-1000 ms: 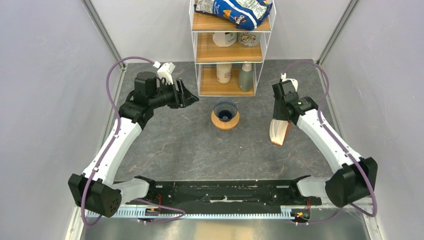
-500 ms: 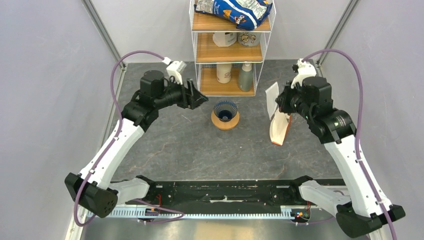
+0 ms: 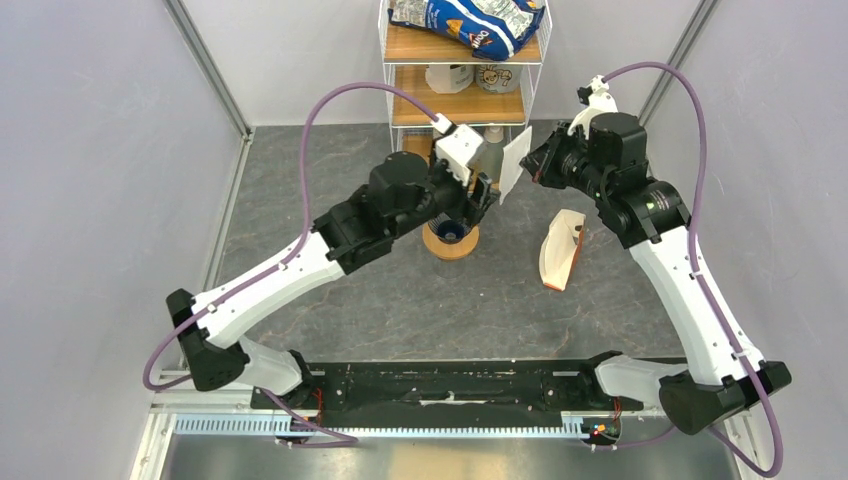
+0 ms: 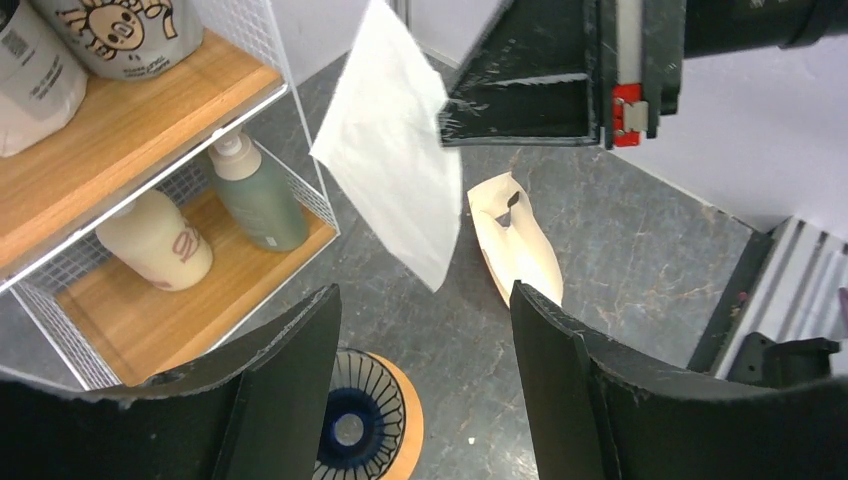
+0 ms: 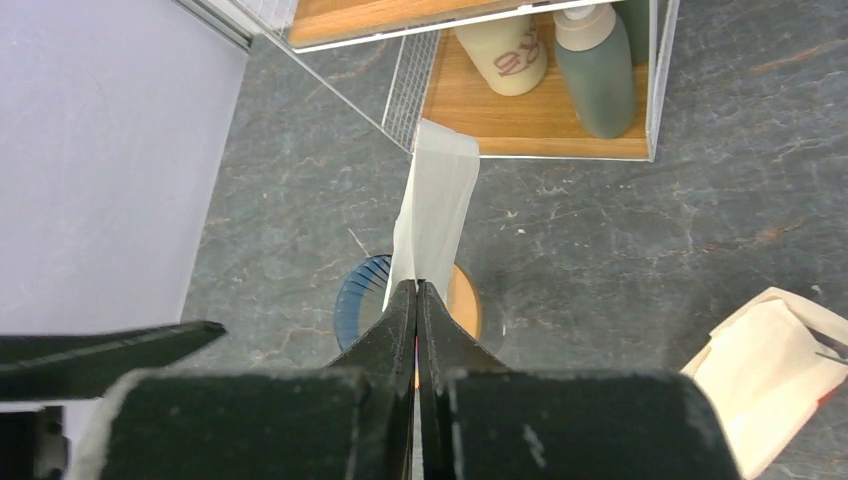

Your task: Place the coffee filter in the dripper

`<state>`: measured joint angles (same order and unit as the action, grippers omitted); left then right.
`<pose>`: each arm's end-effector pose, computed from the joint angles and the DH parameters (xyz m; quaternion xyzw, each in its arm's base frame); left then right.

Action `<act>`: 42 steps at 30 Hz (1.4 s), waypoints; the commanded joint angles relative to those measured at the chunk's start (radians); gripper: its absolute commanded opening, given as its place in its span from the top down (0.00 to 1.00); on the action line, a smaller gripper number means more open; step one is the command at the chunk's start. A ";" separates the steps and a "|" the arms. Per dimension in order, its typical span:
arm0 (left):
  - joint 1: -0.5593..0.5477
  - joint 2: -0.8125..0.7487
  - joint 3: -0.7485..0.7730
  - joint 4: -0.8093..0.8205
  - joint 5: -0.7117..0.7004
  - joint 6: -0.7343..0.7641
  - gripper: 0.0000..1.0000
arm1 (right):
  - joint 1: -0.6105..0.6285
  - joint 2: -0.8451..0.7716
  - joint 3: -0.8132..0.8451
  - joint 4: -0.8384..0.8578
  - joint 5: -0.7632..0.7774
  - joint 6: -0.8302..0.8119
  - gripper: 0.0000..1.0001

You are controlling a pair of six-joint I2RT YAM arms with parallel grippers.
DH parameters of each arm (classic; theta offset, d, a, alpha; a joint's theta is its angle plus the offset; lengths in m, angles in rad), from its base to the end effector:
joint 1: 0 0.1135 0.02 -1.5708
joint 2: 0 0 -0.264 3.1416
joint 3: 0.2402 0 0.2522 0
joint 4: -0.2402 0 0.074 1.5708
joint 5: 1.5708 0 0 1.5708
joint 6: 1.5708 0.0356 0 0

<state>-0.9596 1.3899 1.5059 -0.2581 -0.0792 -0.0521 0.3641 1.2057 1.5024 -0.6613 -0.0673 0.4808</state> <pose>0.1844 -0.2582 0.4456 0.3076 0.6899 -0.2910 0.5871 0.2279 0.0894 0.4500 0.0290 0.8228 0.2577 0.5057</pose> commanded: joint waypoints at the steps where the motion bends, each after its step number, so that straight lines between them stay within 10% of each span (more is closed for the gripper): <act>1: -0.054 0.046 0.045 0.109 -0.153 0.148 0.29 | 0.008 0.008 0.041 0.049 -0.026 0.075 1.00; 42: -0.034 0.176 0.130 0.078 -0.253 0.201 0.47 | 0.080 0.019 -0.006 0.021 0.028 0.063 1.00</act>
<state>-0.9943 1.5547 1.5818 -0.2028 -0.2977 0.1135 0.4370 1.2266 1.4979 -0.6518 -0.0616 0.5476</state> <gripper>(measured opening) 0.529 0.007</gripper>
